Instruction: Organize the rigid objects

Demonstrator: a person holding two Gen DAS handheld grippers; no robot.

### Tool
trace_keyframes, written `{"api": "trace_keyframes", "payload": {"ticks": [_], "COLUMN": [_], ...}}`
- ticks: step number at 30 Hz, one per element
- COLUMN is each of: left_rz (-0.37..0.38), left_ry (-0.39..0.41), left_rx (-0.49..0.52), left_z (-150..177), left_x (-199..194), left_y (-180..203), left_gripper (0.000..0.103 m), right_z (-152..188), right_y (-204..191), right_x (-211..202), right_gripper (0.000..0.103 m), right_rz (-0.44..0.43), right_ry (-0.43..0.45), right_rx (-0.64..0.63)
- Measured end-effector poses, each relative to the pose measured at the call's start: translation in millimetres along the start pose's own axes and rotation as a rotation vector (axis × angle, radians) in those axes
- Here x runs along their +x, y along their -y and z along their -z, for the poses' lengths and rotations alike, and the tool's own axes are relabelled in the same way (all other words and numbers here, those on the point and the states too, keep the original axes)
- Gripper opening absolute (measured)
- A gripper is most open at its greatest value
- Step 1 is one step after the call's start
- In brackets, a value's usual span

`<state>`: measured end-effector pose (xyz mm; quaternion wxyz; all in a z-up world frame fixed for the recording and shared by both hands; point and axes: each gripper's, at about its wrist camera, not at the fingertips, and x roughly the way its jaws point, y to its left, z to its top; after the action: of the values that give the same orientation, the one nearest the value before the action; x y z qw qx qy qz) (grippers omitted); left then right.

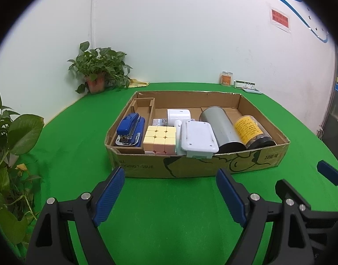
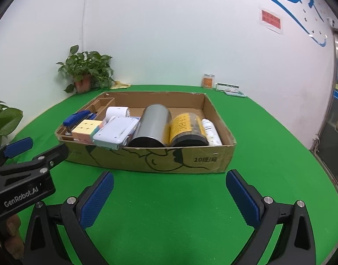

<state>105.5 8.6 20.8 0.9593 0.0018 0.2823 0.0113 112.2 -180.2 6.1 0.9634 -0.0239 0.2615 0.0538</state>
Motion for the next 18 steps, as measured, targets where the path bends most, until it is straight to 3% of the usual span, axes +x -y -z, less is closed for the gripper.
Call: {"api": "trace_keyframes", "payload": {"ticks": [18], "left_rz": [-0.007], "left_ry": [-0.033], "left_rx": [0.014], "left_z": [6.3], "left_x": [4.5], "left_y": [0.5], "left_gripper": [0.085], "right_z": [4.9], "right_y": [-3.0], "right_x": [-1.0], "right_gripper": [0.102], "right_rz": [0.018], "right_ry": [-0.019], "right_rx": [0.000]}}
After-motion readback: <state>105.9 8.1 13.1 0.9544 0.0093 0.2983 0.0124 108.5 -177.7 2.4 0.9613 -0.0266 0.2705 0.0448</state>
